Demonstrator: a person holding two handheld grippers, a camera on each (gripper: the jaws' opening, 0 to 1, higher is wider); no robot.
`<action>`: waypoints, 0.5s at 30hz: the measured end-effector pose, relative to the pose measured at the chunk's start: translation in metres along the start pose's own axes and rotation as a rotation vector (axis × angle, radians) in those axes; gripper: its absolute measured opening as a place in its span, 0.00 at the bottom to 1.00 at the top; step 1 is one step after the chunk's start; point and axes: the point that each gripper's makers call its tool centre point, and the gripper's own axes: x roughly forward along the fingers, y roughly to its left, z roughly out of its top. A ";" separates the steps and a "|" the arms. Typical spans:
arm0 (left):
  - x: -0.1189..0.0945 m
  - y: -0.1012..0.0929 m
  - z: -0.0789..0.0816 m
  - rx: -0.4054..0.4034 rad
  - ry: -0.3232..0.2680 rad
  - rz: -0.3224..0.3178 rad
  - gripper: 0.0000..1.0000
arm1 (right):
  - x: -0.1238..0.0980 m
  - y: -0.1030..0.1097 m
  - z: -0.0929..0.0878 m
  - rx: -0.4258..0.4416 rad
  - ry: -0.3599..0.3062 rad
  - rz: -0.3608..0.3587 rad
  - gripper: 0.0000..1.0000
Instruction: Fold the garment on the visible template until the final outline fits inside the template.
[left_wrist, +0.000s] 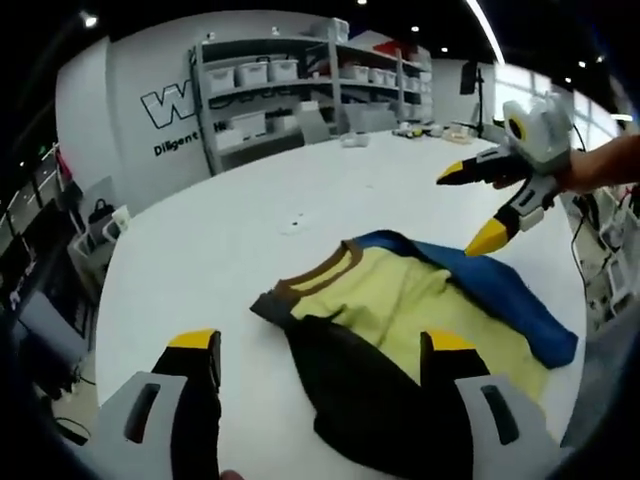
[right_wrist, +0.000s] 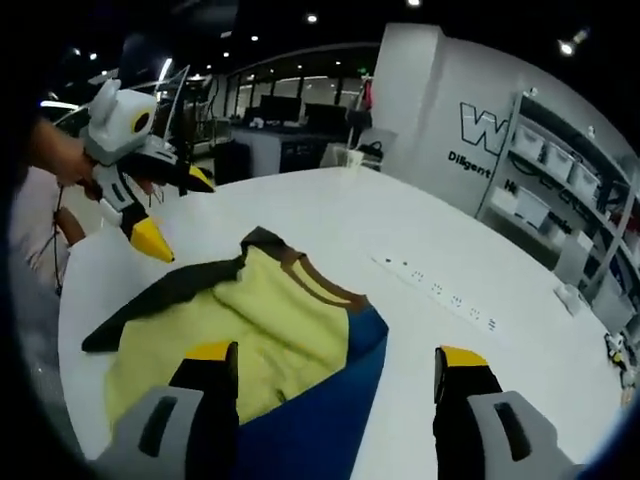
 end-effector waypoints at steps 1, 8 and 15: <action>-0.003 -0.002 -0.001 -0.001 -0.001 0.002 0.79 | -0.001 0.001 0.000 0.002 -0.003 0.000 0.83; -0.015 -0.012 -0.010 0.022 0.007 -0.014 0.83 | -0.014 0.013 -0.002 -0.011 -0.015 0.009 0.91; -0.032 -0.017 -0.012 0.042 -0.005 -0.020 0.85 | -0.028 0.023 -0.006 -0.010 -0.015 0.014 0.98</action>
